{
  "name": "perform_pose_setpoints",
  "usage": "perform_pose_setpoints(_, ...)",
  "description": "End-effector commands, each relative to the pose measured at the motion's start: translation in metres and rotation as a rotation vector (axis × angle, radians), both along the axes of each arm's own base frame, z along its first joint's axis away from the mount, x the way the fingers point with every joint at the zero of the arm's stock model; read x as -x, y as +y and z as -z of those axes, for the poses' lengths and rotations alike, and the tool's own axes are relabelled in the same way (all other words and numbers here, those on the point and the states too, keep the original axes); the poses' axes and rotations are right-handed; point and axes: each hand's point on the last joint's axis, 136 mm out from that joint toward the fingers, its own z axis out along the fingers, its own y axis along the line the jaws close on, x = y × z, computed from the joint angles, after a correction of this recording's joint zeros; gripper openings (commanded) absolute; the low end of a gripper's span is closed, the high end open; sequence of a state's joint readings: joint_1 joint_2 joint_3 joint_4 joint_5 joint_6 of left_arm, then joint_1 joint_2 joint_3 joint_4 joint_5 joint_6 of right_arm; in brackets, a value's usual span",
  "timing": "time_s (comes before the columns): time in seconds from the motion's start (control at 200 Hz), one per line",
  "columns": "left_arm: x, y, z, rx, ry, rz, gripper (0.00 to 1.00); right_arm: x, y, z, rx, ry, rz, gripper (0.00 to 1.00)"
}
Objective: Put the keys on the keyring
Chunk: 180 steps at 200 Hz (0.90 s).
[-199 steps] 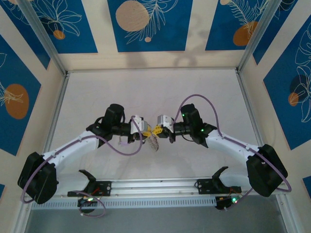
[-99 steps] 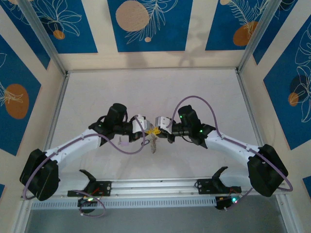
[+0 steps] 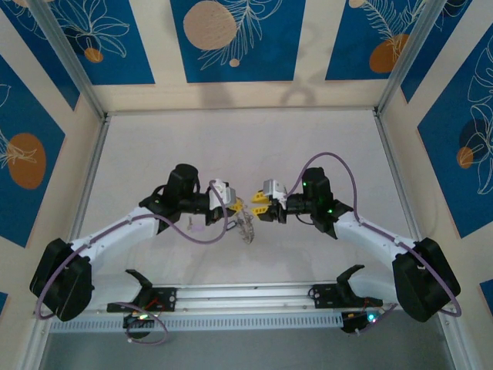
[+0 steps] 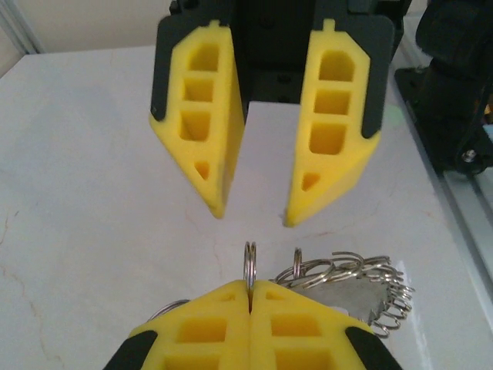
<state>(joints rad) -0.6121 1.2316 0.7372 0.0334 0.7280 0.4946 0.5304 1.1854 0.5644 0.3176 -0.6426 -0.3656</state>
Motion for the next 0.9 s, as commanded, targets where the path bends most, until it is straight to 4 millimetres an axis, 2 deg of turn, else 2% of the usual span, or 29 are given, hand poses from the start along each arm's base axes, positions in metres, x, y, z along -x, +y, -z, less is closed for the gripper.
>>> perform_pose_setpoints(0.0, 0.007, -0.006, -0.028, 0.107, -0.020, 0.066, 0.00, 0.015, 0.004, -0.013, -0.051, 0.012, -0.092, 0.31)
perform_pose_setpoints(0.24, 0.010, -0.009, -0.034, 0.140, -0.013, 0.094, 0.00, 0.016, 0.007, -0.011, -0.052, 0.024, -0.111, 0.29)
perform_pose_setpoints(0.475, 0.014, -0.011, -0.033, 0.156, 0.001, 0.123, 0.00, 0.013, 0.010, -0.013, -0.055, 0.018, -0.111, 0.22)
perform_pose_setpoints(0.79, 0.013, -0.013, -0.029, 0.155, 0.016, 0.129, 0.00, 0.012, 0.016, -0.017, -0.067, -0.015, -0.110, 0.22)
perform_pose_setpoints(0.895, 0.012, -0.013, -0.028, 0.153, 0.016, 0.123, 0.00, 0.011, 0.016, -0.019, -0.067, -0.027, -0.099, 0.16)
